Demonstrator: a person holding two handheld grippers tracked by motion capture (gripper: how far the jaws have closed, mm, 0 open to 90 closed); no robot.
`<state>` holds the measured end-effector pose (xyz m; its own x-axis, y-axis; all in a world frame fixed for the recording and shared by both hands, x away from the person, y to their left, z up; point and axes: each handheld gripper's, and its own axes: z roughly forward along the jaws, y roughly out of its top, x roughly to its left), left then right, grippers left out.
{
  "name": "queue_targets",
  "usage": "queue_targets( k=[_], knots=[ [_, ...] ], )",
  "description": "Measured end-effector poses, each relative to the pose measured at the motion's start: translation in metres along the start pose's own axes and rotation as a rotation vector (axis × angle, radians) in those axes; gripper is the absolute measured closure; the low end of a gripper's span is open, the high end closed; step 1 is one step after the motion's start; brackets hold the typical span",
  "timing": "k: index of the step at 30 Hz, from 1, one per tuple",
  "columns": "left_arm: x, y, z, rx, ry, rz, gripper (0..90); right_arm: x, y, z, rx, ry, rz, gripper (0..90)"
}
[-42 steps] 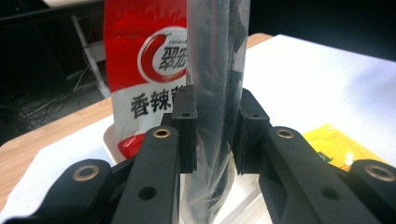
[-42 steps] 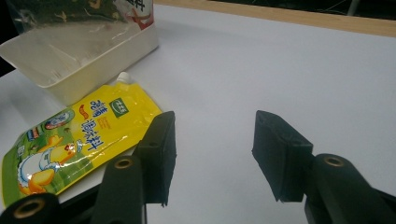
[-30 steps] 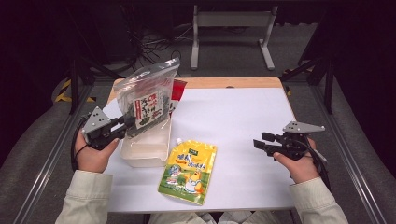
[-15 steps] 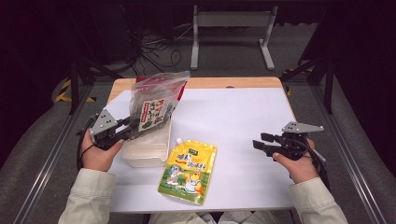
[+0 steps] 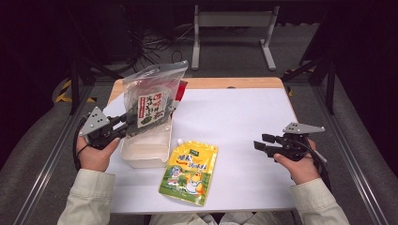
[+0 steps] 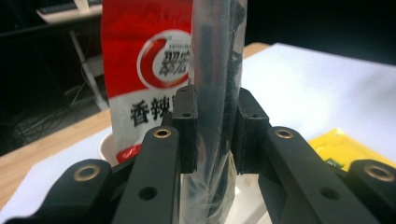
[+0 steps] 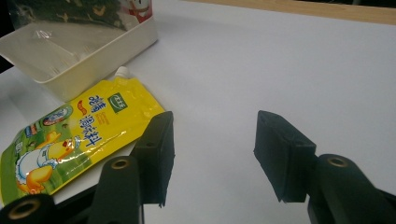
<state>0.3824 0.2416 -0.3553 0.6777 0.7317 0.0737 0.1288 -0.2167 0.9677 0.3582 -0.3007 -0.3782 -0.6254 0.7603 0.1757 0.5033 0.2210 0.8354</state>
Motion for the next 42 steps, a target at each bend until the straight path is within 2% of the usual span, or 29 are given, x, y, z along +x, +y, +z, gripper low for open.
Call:
queue_targets(
  k=[5,9,12,16,21,27,30,35,37,39,42],
  knots=[
    [0.001,0.004,0.003,-0.042,-0.005,0.011,74.6,0.0,-0.001,0.001,0.005,0.0,-0.001,47.1],
    [0.008,0.0,0.007,-0.07,-0.023,-0.02,74.5,0.0,-0.003,0.001,0.013,-0.001,0.001,47.0],
    [0.012,-0.006,0.011,-0.074,-0.031,-0.02,74.4,-0.001,-0.004,0.0,0.012,-0.006,0.006,47.0],
    [0.017,-0.018,0.021,-0.013,-0.04,-0.018,74.2,-0.002,-0.005,0.0,0.015,-0.007,0.005,47.0],
    [0.02,-0.03,0.025,0.014,-0.046,-0.026,74.1,-0.001,-0.005,0.0,0.012,-0.004,0.007,47.0],
    [0.021,-0.032,0.024,0.047,-0.041,-0.029,74.0,-0.001,-0.004,0.0,0.012,-0.001,0.007,46.9],
    [0.023,-0.034,0.02,0.087,-0.031,-0.055,74.0,-0.001,-0.004,0.0,0.012,0.0,0.007,46.9],
    [0.022,-0.032,0.016,0.169,-0.023,-0.072,74.1,-0.002,-0.004,0.0,0.011,0.001,0.008,46.6],
    [0.021,-0.031,0.016,0.185,-0.02,-0.087,74.1,-0.002,-0.004,0.0,0.013,-0.001,0.008,46.4],
    [0.02,-0.03,0.015,0.211,-0.011,-0.087,74.1,-0.002,-0.004,0.0,0.013,0.001,0.008,46.4],
    [0.018,-0.028,0.015,0.226,-0.006,-0.076,74.0,-0.001,-0.004,0.0,0.013,0.003,0.009,46.3]
  ],
)
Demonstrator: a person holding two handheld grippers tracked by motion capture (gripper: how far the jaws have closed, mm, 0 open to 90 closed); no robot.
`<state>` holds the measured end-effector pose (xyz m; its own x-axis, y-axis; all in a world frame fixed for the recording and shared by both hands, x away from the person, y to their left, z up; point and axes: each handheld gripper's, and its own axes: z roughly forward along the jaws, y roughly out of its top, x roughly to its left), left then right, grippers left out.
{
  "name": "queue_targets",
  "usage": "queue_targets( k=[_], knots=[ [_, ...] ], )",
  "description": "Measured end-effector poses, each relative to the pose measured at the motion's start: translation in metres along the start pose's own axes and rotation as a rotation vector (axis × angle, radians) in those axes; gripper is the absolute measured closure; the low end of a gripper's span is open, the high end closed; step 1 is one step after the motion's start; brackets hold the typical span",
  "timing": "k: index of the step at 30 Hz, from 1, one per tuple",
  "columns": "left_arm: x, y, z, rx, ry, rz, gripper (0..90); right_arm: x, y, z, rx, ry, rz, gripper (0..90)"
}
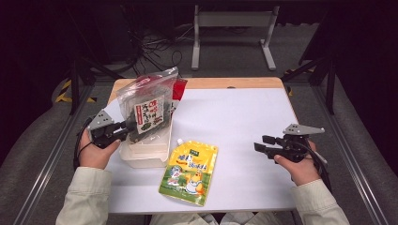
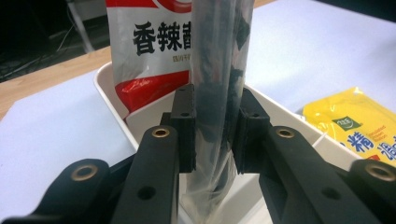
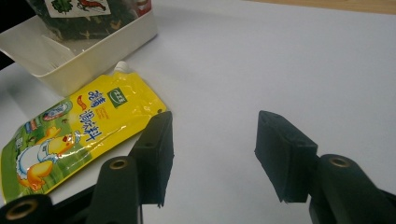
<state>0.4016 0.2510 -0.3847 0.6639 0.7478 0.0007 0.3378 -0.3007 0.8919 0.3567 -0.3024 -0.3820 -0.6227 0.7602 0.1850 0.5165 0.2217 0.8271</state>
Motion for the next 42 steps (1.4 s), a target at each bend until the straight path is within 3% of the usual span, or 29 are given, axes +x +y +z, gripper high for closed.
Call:
queue_targets(
  k=[2,8,12,13,16,22,28,34,36,42],
  knots=[
    [-0.003,0.002,-0.002,0.032,0.005,0.005,73.8,0.0,0.0,0.0,-0.001,0.0,0.0,46.2],
    [-0.005,0.003,-0.002,0.037,0.008,0.017,72.6,-0.001,0.0,-0.001,0.0,0.0,0.004,46.2],
    [-0.002,0.001,-0.004,0.019,0.003,-0.023,70.9,-0.001,0.0,0.0,-0.001,-0.001,-0.001,46.1],
    [-0.002,0.001,-0.004,0.013,0.009,-0.03,68.8,-0.001,0.0,0.0,-0.001,-0.001,-0.002,46.2],
    [-0.003,0.001,-0.007,0.01,0.063,-0.024,47.6,-0.001,0.0,0.0,-0.002,-0.002,-0.003,45.8],
    [-0.008,0.003,-0.021,-0.03,0.04,-0.066,32.6,0.0,0.0,0.001,0.001,0.001,-0.005,45.3],
    [-0.021,0.007,-0.031,-0.002,0.019,-0.038,27.6,0.001,0.001,0.001,-0.001,0.003,-0.02,45.8],
    [-0.031,0.008,-0.034,0.004,0.007,-0.05,25.3,0.004,0.003,0.002,0.007,0.02,-0.059,47.5],
    [-0.034,0.009,-0.036,0.022,-0.013,-0.051,25.1,0.005,0.004,0.005,0.014,0.028,-0.078,47.5],
    [-0.042,0.008,-0.042,0.07,-0.017,-0.042,21.4,0.009,0.008,0.01,0.031,0.042,-0.121,47.8]
  ],
)
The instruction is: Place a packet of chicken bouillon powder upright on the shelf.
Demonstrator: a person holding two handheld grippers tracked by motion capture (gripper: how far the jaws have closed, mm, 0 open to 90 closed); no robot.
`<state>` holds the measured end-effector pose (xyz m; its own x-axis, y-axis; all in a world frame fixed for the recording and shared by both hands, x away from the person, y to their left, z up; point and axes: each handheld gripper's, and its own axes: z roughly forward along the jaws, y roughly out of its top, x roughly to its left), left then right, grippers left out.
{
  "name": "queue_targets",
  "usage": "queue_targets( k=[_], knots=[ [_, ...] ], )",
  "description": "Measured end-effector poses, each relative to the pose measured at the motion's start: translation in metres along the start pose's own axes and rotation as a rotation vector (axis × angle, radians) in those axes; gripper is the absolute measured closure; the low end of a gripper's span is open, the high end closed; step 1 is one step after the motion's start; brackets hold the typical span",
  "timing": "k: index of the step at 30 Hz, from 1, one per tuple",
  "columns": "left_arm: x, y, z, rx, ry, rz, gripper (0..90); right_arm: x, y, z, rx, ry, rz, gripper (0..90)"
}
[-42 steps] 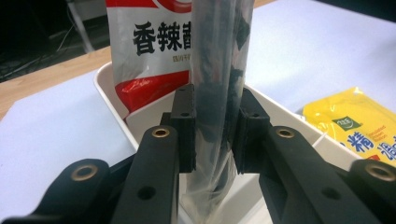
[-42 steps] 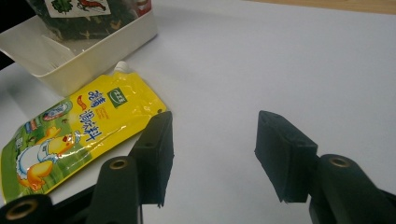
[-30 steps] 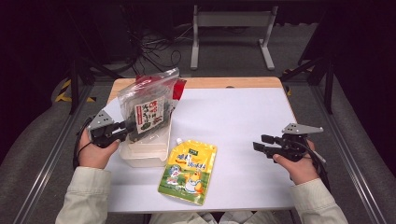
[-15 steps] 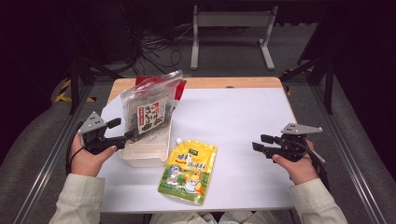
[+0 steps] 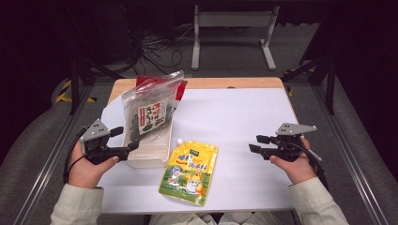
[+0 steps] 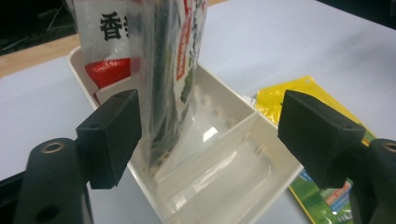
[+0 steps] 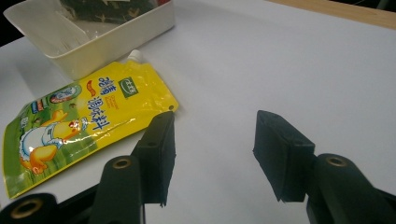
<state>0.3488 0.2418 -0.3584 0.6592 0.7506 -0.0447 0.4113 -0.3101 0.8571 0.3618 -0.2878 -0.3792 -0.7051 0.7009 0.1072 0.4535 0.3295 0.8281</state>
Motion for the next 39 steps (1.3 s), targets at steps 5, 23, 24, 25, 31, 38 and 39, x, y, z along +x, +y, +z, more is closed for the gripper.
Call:
queue_targets(
  k=[5,23,24,25,31,38,39],
  knots=[
    [-0.01,-0.002,-0.008,0.022,-0.013,0.005,20.2,0.003,0.006,0.006,-0.009,0.024,-0.021,47.4],
    [-0.049,-0.02,-0.007,0.012,-0.173,0.007,23.9,0.014,0.018,0.031,0.008,0.111,-0.058,45.3],
    [-0.051,-0.021,-0.006,0.022,-0.187,0.02,23.9,0.015,0.018,0.033,0.006,0.115,-0.057,44.8],
    [-0.054,-0.022,-0.005,0.032,-0.221,0.055,23.5,0.015,0.019,0.035,-0.001,0.12,-0.062,42.8],
    [-0.06,-0.028,0.0,0.085,-0.256,0.071,23.6,0.016,0.022,0.043,-0.008,0.13,-0.059,37.8],
    [-0.064,-0.035,0.01,0.137,-0.298,0.075,27.9,0.018,0.023,0.057,0.003,0.162,-0.054,35.9],
    [-0.064,-0.035,0.012,0.137,-0.297,0.076,27.8,0.018,0.024,0.061,0.009,0.162,-0.049,35.2]
  ],
)
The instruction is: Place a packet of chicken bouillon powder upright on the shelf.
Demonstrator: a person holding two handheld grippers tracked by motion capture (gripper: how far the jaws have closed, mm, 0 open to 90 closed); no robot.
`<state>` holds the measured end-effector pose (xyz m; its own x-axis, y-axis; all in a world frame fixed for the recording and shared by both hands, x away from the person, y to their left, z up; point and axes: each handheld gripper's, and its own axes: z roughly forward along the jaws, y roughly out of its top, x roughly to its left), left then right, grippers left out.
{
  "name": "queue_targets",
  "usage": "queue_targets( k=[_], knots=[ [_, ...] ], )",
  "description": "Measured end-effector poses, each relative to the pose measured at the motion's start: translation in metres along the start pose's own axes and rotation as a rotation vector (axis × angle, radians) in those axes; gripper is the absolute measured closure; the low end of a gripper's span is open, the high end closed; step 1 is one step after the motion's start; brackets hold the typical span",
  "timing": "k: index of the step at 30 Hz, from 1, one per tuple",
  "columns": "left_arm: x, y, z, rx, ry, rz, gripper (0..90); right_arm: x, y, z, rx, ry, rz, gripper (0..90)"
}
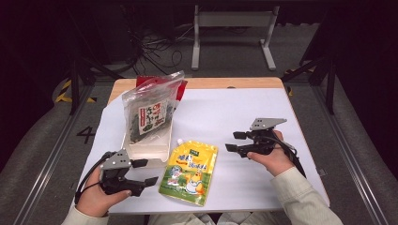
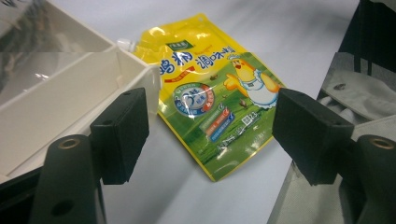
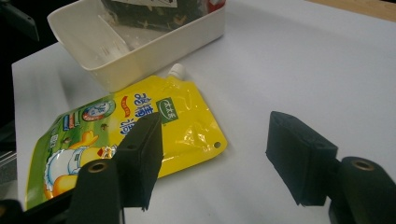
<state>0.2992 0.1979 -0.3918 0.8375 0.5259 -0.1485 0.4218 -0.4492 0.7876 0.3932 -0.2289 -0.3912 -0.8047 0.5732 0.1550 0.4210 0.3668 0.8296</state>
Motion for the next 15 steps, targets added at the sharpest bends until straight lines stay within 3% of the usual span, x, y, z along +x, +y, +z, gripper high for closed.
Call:
queue_targets(
  k=[5,15],
  knots=[
    [0.001,-0.003,0.007,0.03,-0.008,-0.01,28.2,-0.002,0.0,0.015,0.022,0.005,0.056,35.1],
    [0.003,-0.007,0.016,0.055,-0.017,-0.027,28.7,-0.001,-0.002,0.036,0.068,-0.008,0.09,30.1]
  ],
)
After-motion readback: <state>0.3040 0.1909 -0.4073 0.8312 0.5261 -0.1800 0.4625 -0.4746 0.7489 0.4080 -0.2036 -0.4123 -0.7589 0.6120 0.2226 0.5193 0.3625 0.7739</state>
